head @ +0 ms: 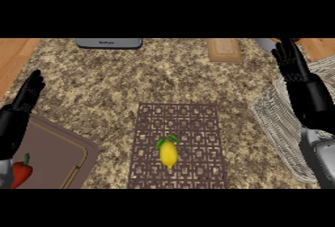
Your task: Pick the lemon from the placemat and place it in the basket
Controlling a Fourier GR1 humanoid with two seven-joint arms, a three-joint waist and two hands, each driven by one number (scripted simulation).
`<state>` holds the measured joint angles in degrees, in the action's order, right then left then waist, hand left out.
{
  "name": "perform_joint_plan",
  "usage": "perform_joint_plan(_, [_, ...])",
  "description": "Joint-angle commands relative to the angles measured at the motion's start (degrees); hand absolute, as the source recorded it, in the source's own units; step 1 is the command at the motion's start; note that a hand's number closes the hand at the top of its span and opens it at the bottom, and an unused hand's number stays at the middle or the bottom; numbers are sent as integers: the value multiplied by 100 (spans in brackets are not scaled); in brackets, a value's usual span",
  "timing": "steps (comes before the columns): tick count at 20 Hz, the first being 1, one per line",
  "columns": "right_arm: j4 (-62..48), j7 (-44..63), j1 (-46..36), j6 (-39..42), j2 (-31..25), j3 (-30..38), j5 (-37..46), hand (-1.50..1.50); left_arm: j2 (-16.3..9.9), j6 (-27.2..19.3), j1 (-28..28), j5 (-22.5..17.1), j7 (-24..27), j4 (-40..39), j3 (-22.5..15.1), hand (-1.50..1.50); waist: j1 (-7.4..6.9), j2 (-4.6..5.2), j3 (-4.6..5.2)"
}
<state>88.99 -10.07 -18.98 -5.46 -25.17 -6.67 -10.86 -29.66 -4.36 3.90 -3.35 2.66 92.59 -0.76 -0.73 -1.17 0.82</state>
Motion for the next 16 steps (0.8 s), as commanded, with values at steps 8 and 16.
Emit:
perform_joint_plan(8, [-88, 400, -1058, 1280, 1705, -2702, 33, 150, 1046, 283, -817, -632, -1421, -1124, -782, 0, -623, 280, -59])
perform_joint_plan(16, [-616, 1833, -1581, -1056, 2504, -4640, 1874, -150, 1126, 67, -911, -698, -1711, -1428, -561, 0, -82, 69, -60])
